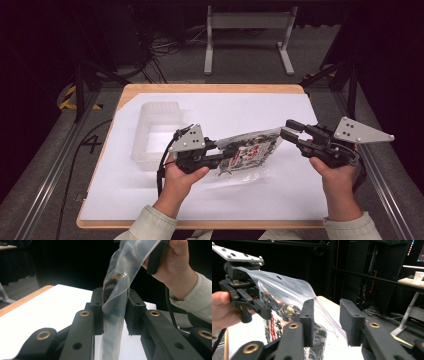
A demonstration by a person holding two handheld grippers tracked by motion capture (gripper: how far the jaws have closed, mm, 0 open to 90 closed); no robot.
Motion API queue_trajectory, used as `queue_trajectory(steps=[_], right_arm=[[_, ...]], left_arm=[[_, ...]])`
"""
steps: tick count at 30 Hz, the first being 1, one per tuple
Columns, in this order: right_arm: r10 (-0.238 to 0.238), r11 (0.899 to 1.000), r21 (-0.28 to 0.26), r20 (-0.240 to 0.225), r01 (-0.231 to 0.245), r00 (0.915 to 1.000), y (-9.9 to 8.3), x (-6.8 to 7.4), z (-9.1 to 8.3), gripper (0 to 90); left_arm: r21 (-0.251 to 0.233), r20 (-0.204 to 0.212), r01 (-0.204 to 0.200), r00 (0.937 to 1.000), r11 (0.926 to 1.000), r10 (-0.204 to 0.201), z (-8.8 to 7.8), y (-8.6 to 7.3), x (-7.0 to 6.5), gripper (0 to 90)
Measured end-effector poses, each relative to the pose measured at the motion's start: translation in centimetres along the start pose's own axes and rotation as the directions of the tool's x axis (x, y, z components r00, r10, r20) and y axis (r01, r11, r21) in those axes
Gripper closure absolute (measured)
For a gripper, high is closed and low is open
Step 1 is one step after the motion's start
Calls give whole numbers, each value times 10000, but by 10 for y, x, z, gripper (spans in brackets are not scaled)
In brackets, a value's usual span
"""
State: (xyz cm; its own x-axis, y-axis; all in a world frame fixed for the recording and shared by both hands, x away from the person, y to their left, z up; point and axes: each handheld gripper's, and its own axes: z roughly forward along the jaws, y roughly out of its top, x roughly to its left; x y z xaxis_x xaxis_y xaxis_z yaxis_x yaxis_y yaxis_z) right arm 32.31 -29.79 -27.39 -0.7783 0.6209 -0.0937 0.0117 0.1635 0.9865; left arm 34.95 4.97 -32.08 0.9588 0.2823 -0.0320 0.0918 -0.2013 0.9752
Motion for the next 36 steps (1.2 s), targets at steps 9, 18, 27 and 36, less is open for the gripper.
queue_trajectory(steps=[9, 18, 27, 36], right_arm=[[293, 9993, 228, 307, -300, 9991, -2, -9, -5, 526], [443, 9976, 501, 492, -468, 9978, -6, -16, -5, 522], [610, 9943, 847, 520, -653, 9968, -13, -22, -2, 522], [689, 9927, 955, 548, -739, 9961, -17, -27, 1, 522]], left_arm=[[-187, -444, 125, 9989, 9997, -134, -12, 5, 5, 723], [-474, -976, 190, 9949, 9987, -236, -28, 13, 15, 724], [-1033, -1630, 478, 9845, 9935, -643, -52, 23, 33, 724], [-1373, -2184, 526, 9724, 9891, -821, -70, 33, 47, 725]])
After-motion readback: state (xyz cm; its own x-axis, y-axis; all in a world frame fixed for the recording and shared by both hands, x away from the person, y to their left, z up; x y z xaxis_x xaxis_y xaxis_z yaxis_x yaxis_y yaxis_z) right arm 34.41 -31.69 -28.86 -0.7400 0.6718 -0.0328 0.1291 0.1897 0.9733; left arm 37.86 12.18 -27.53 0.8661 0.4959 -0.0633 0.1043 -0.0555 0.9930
